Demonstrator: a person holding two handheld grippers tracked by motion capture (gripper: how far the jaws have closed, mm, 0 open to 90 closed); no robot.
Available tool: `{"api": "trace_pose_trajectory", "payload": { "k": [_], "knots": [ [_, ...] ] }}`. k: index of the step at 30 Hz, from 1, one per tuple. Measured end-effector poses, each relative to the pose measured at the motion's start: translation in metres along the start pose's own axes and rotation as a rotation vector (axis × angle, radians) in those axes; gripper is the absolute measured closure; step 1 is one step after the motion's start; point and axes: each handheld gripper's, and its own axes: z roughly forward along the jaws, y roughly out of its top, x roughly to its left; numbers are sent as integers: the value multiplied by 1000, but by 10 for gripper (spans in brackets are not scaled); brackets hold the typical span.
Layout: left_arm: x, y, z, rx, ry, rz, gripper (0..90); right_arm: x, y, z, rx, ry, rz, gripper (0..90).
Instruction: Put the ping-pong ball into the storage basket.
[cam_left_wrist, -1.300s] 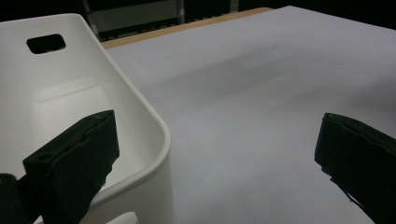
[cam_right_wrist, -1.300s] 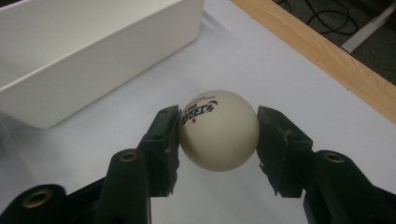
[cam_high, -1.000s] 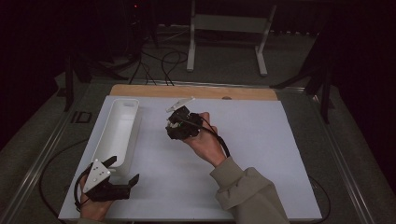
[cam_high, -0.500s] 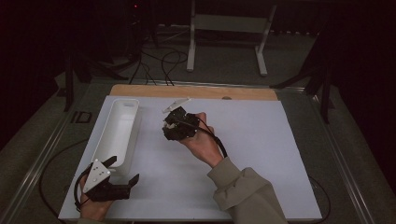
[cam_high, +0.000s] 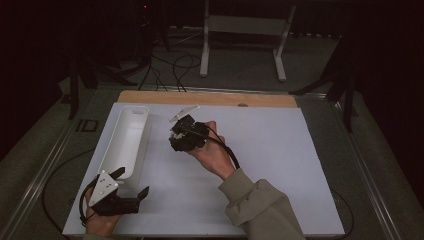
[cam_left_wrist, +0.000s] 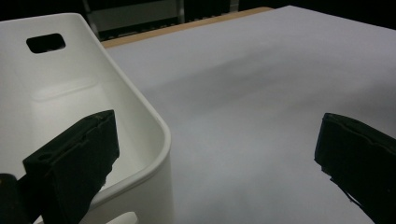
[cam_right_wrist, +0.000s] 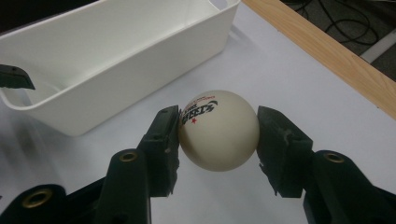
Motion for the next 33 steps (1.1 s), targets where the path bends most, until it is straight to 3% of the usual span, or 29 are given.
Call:
{"api": "trace_pose_trajectory", "payload": {
  "k": [33],
  "knots": [
    [1,1,0,6,-3,-9,4,15,9,11,-16,39,-16,510]
  ]
}}
